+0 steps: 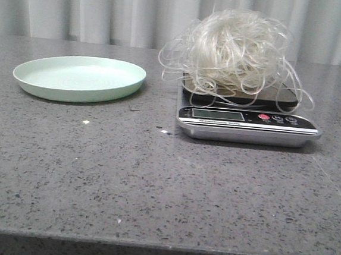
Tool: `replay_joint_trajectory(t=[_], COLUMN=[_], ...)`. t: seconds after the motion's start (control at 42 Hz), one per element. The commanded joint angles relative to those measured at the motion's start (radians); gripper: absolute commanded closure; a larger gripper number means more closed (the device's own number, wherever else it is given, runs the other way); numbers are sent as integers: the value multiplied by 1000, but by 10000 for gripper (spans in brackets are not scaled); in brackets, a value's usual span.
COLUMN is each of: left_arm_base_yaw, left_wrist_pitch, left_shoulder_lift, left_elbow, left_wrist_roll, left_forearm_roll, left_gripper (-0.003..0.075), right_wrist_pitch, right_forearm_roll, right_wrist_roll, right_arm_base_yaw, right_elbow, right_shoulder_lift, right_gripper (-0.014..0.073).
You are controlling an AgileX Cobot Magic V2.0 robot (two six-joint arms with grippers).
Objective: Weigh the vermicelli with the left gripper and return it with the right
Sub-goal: 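Withdraw the left gripper and move the right gripper above the scale, then lower the right gripper into the vermicelli on the scale and close it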
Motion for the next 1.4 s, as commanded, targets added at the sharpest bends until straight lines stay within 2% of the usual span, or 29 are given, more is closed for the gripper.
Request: replay_joint_trajectory(t=[0.0, 0.214, 0.381, 0.69, 0.738, 0.857, 1.024, 1.19, 1.381], left_arm_base_yaw=[5, 5, 5, 5, 5, 5, 5, 5, 5], left_wrist_pitch=[-122, -121, -121, -121, -121, -121, -121, -121, -121], left_shoulder_lift=[5, 5, 5, 5, 5, 5, 5, 5, 5], left_elbow=[-20, -18, -18, -18, -18, -18, -18, -18, -18], left_wrist_roll=[-10, -10, -10, -10, -10, -10, -10, -10, -10], left_forearm_roll=[-10, -10, -10, -10, -10, -10, 0, 20, 20], left_gripper=[584, 584, 584, 584, 584, 584, 584, 584, 584], right_wrist_pitch=[-53, -19, 70, 263, 285, 333, 447, 554, 674], right_forearm_roll=[2, 2, 2, 2, 2, 2, 3, 52, 330], right_wrist_roll=[-2, -2, -2, -3, -7, -24, -38, -126, -404], right_arm_base_yaw=[-2, 0, 18, 167, 192, 236, 252, 252, 252], right_elbow=[-139, -434, -692, -1066, -1107, -1185, -1263, -1293, -1323], right_shoulder_lift=[53, 318, 555, 940, 994, 1114, 1243, 1333, 1412], right_gripper=[442, 442, 442, 431, 399, 239, 60, 23, 23])
